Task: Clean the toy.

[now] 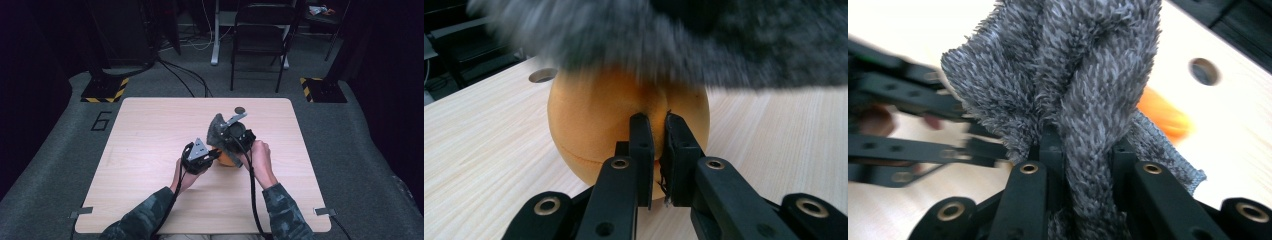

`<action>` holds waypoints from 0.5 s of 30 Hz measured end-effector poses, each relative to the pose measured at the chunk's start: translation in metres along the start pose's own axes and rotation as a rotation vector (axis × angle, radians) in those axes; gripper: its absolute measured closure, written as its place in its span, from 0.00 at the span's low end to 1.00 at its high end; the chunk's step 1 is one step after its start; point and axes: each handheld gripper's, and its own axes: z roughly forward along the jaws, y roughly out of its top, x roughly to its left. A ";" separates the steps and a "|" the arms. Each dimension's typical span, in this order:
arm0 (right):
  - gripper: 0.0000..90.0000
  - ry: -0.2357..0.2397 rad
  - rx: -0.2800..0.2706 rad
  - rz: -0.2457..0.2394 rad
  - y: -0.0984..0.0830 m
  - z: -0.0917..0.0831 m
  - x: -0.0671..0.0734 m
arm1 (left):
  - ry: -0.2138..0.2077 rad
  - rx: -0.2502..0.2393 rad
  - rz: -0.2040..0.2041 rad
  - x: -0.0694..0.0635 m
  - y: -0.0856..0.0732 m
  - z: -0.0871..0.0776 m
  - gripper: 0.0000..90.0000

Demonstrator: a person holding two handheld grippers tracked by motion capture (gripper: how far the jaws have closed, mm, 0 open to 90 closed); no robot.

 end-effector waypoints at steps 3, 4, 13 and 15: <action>0.84 0.019 0.034 -0.028 0.001 0.009 0.010 | -0.006 0.002 0.007 -0.001 0.000 0.000 0.94; 0.84 0.010 0.057 -0.018 0.000 0.013 0.012 | -0.006 0.005 0.011 -0.001 0.000 0.000 0.94; 0.84 -0.006 0.055 0.014 -0.004 0.022 -0.005 | 0.002 0.017 0.001 0.003 -0.004 0.000 0.94; 0.84 -0.013 0.037 0.010 -0.005 0.023 -0.011 | -0.003 0.025 0.001 0.004 -0.005 -0.001 0.94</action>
